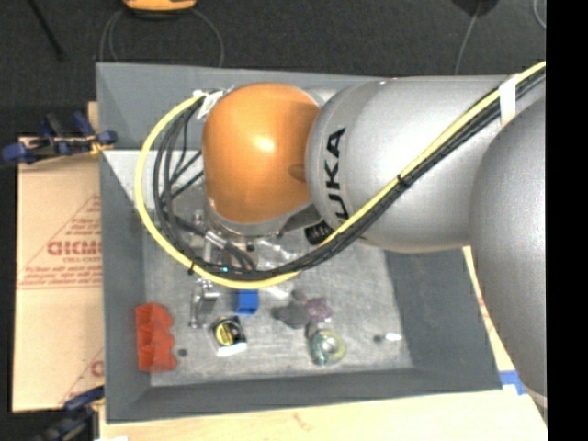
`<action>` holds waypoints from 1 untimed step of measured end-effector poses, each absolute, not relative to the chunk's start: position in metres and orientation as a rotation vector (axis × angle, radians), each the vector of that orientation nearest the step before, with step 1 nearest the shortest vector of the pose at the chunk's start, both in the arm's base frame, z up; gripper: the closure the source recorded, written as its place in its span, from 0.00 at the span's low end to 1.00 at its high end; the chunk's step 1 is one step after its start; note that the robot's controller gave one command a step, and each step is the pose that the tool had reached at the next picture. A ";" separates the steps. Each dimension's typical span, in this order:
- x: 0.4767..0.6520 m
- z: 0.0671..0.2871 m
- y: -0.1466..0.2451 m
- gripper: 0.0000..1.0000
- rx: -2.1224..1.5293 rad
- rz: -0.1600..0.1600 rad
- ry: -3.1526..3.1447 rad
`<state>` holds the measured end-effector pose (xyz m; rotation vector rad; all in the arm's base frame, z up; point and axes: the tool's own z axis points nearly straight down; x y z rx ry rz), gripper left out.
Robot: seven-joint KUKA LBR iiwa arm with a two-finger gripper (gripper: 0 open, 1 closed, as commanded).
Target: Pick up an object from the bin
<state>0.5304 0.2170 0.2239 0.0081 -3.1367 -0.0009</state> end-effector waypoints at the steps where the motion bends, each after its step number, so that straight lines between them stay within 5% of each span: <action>1: 0.535 0.116 0.152 0.00 0.375 0.004 -3.115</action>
Offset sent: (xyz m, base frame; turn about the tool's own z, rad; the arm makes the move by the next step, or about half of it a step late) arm 0.0042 -0.0618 -0.1045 -0.2376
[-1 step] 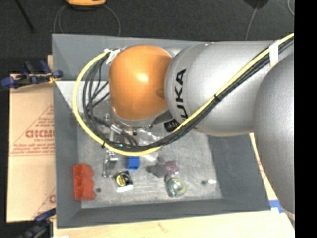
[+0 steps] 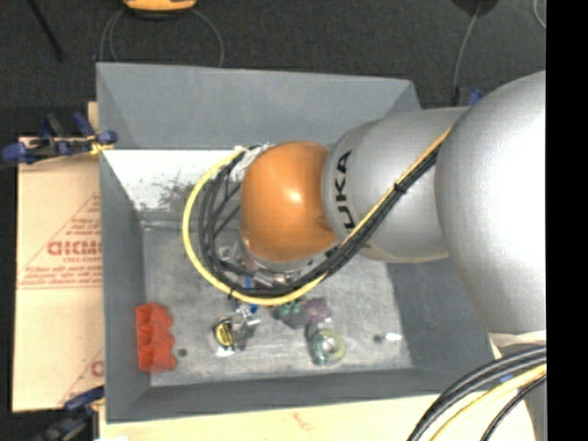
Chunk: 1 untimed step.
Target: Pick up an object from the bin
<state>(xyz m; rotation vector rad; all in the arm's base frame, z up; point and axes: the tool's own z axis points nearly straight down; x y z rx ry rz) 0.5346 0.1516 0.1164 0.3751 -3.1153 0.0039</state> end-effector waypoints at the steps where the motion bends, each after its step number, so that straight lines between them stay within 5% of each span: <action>1: 0.539 0.073 0.135 0.00 0.676 -0.003 -3.079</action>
Offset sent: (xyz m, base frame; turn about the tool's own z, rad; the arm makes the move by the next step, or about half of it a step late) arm 0.0012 -0.0177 -0.0464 -0.1939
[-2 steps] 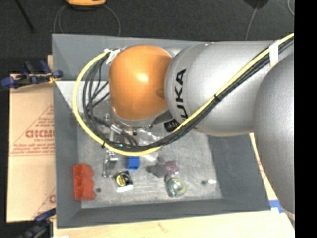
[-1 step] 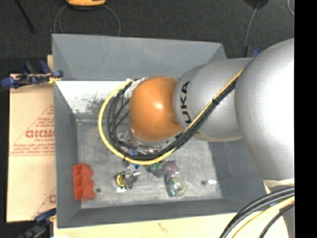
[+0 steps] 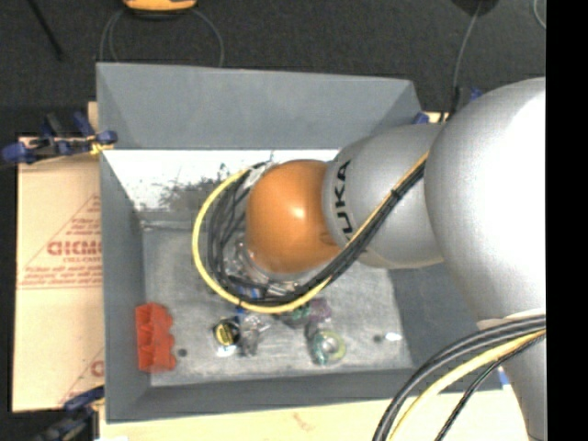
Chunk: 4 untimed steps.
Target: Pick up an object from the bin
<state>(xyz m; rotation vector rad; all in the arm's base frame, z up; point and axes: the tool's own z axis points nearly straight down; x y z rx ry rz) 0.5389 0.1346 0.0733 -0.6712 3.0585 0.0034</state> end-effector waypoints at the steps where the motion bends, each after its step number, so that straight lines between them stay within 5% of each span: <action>1: 0.542 0.073 0.155 0.00 -0.967 -0.004 2.976; 2: 0.544 0.076 0.158 1.00 -0.961 0.002 2.972; 3: 0.577 0.074 0.201 1.00 -1.308 -0.004 2.850; 4: 0.570 0.197 0.198 1.00 -1.418 -0.003 2.790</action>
Offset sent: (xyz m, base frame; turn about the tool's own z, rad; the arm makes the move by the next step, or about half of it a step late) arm -0.0009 0.0224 -0.0033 -0.2008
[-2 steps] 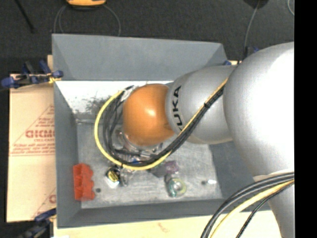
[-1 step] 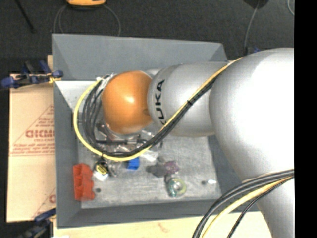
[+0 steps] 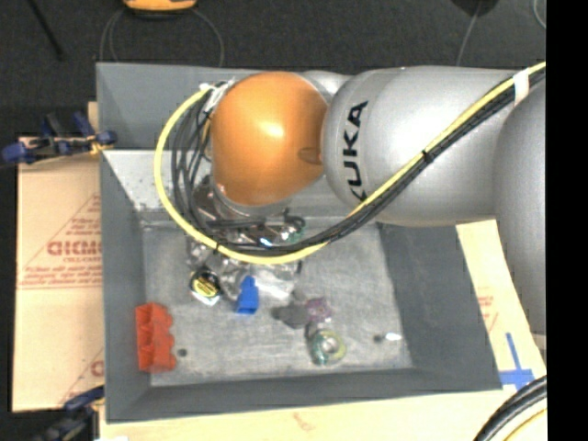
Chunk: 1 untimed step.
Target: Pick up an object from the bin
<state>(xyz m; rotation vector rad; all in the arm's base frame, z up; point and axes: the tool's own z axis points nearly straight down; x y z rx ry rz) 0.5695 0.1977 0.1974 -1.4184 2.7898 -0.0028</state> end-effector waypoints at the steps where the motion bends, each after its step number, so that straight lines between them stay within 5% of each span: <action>1: 0.573 0.261 0.199 1.00 -1.728 -0.001 2.614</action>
Offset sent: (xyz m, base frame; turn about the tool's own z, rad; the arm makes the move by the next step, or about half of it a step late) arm 0.0018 0.0014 0.0609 -0.2300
